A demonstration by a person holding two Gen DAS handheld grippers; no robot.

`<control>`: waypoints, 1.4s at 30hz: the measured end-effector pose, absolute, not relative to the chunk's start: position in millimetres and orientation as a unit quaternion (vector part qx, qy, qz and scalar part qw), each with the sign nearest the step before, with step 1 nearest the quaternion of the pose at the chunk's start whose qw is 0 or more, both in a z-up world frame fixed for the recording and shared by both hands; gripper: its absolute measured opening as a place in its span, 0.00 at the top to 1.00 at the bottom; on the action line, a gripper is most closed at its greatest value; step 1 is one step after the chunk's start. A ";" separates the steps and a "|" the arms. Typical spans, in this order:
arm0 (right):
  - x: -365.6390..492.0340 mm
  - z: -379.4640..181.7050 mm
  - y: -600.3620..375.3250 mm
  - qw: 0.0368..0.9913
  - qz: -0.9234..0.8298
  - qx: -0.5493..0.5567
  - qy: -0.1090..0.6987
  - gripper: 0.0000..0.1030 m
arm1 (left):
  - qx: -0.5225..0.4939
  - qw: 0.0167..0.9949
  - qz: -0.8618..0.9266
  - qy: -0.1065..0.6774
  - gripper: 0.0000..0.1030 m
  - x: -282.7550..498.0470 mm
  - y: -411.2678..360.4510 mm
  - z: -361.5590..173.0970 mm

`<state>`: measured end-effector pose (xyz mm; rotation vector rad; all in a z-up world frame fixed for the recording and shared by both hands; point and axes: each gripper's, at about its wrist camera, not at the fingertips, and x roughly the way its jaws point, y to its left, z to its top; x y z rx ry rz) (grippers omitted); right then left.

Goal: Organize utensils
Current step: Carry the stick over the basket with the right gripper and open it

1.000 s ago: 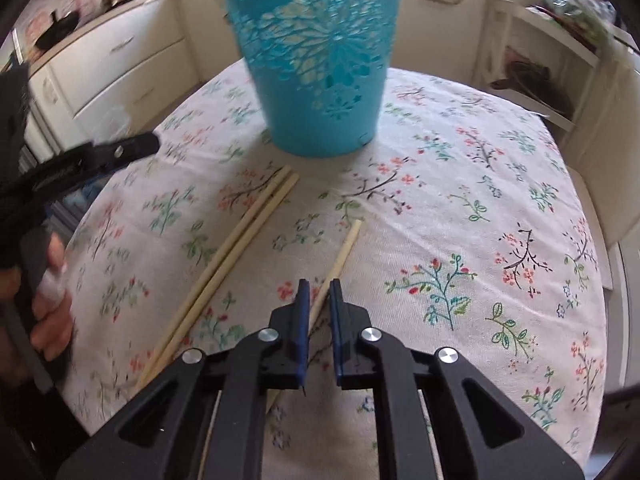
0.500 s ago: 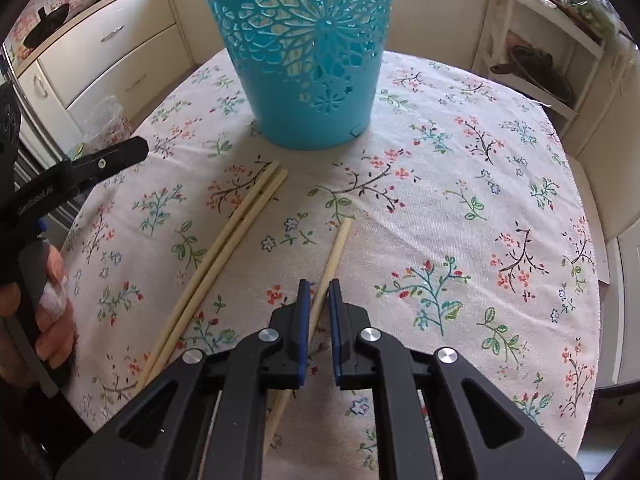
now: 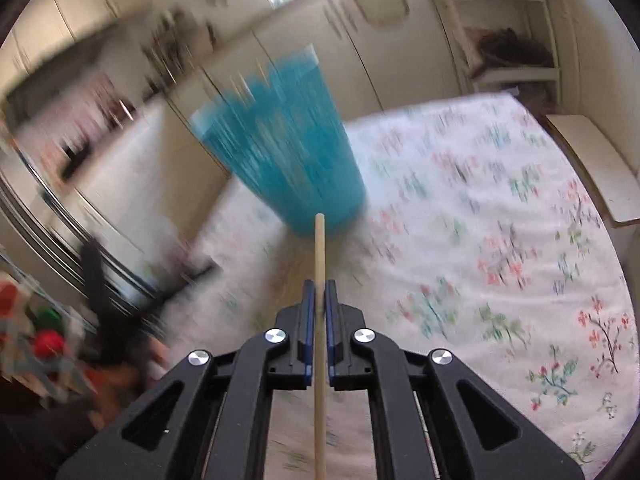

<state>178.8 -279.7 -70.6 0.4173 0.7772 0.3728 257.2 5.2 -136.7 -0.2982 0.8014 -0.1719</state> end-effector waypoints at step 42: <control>186.3 -13.4 -250.8 0.959 0.090 0.150 0.221 0.67 | -0.151 0.904 -0.084 0.391 0.22 257.1 6.2 -137.9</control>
